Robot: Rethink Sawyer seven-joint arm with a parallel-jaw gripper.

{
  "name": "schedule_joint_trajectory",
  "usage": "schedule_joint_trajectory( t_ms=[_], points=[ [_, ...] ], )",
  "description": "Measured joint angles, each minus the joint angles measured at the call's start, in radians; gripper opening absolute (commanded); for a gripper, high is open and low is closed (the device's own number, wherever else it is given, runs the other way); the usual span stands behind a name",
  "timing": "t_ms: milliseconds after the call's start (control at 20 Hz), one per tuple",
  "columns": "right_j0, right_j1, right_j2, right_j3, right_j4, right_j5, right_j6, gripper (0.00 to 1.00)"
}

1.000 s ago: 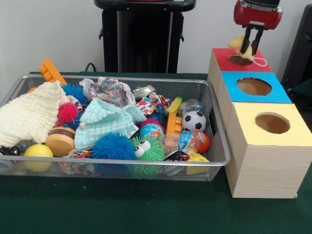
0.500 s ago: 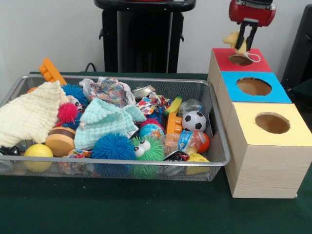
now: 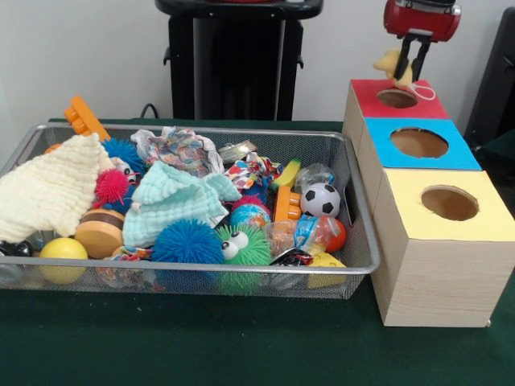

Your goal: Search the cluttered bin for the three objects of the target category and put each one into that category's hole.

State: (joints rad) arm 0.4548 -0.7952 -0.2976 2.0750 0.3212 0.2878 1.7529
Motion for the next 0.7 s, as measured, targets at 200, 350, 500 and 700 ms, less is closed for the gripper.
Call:
schedule_joint_trajectory(
  t_ms=[200,350,500,700],
  points=[
    [0.018,0.001,0.000,0.000,0.000,0.000,0.000,0.00],
    [0.033,0.005,0.000,0.000,0.000,0.000,0.000,0.00],
    [0.041,0.010,0.000,0.000,0.000,0.000,0.000,0.00],
    [0.046,0.020,0.000,0.000,0.001,0.000,0.000,0.00]
  ],
)
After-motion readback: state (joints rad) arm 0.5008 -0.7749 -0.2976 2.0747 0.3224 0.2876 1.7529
